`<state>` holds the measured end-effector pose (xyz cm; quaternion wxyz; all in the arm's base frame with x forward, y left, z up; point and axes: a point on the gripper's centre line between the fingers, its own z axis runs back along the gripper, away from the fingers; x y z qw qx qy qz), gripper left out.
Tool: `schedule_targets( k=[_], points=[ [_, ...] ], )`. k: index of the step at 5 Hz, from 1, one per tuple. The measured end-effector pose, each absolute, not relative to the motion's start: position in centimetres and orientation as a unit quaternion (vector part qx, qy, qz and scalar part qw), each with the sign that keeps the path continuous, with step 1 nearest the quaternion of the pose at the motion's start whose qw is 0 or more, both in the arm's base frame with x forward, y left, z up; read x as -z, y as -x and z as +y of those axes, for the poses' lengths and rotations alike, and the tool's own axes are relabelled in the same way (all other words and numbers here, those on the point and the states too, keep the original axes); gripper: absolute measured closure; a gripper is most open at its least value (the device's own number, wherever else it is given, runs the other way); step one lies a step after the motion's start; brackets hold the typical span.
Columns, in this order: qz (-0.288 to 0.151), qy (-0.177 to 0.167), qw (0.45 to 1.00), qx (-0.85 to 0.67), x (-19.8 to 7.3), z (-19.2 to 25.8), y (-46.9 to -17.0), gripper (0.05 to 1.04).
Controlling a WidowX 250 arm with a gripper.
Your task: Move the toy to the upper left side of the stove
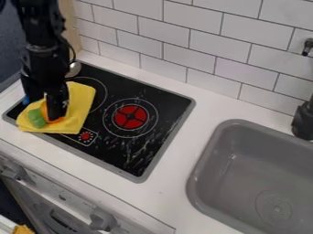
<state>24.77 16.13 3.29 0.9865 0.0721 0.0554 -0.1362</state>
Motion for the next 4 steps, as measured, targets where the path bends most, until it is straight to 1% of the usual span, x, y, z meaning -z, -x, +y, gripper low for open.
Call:
schedule_targets(
  k=[1,2,4],
  points=[
    [0.068,-0.063,0.985,0.143,-1.98,16.44,-25.0,0.135],
    [0.063,-0.065,0.987,0.133,-1.95,16.61,-25.1,0.365],
    [0.06,-0.068,0.989,0.113,-2.23,16.68,-25.07,0.372]
  ],
)
